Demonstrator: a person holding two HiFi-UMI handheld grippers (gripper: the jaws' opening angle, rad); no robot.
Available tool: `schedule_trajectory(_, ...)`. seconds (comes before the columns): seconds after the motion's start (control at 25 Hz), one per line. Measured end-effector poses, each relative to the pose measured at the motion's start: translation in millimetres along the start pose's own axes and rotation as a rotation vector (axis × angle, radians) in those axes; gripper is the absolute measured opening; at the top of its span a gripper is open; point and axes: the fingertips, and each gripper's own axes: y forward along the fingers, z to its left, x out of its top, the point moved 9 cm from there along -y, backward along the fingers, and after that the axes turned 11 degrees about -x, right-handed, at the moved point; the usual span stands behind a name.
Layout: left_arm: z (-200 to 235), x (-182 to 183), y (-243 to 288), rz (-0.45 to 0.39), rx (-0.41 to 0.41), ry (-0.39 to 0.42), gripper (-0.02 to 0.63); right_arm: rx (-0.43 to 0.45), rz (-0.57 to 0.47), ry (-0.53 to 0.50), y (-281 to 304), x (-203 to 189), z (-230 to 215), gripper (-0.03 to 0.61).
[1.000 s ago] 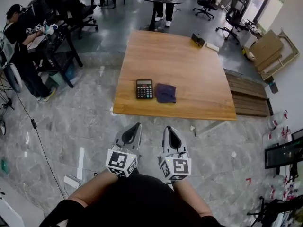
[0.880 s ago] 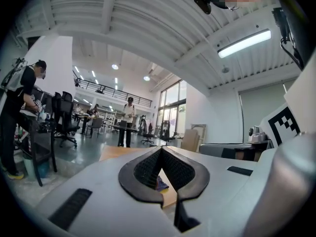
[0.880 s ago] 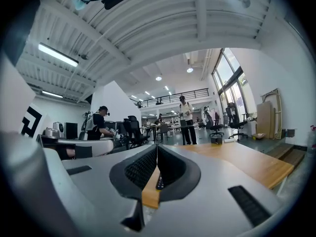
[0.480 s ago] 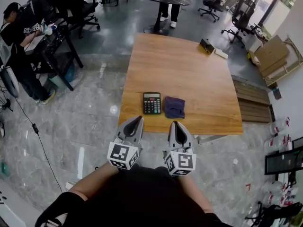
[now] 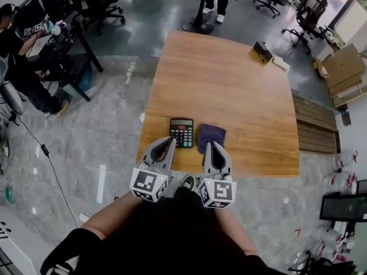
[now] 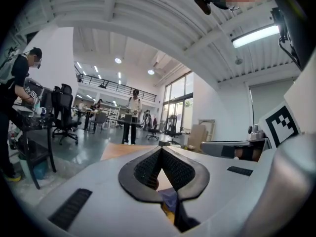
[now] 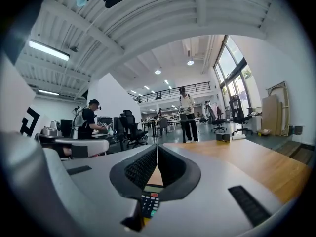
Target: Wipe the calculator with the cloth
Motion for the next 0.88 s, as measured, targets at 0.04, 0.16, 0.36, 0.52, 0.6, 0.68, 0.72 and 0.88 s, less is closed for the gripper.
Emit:
schedule_trajectory(0.04, 2.3, 1.6, 9.7, 0.006, 0.002, 0.002, 0.008, 0.011, 0.003, 0.001, 10.5, 1.7, -4.7, 0.015)
schedule_trajectory(0.16, 9.2, 3.5, 38.4, 0.023, 0.020, 0.001, 0.007, 0.047, 0.014, 0.004, 39.6, 5.0, -17.9, 0.015)
schedule_trajectory(0.36, 14.1, 5.7, 75.1, 0.046, 0.056, -0.014, 0.006, 0.106, 0.039, 0.011, 75.6, 8.2, -36.6, 0.015)
schedule_trajectory(0.52, 18.8, 2.2, 93.4, 0.073, 0.085, -0.032, 0.006, 0.138, 0.061, 0.015, 95.3, 5.0, -46.0, 0.015)
schedule_trajectory(0.6, 21.4, -1.2, 100.6, 0.080, 0.099, -0.034, 0.006, 0.147, 0.069, 0.021, 102.7, 1.7, -49.5, 0.015)
schedule_trajectory(0.68, 25.0, -6.4, 106.2, 0.091, 0.107, -0.036, 0.006, 0.152, 0.082, 0.023, 109.1, -4.5, -50.1, 0.015)
schedule_trajectory(0.72, 27.0, -9.3, 108.1, 0.100, 0.106, -0.039, 0.006, 0.152, 0.092, 0.022, 111.8, -8.5, -49.0, 0.015)
schedule_trajectory(0.88, 36.5, -22.4, 109.3, 0.139, 0.078, -0.059, 0.006, 0.148, 0.131, 0.008, 119.5, -24.9, -39.0, 0.015)
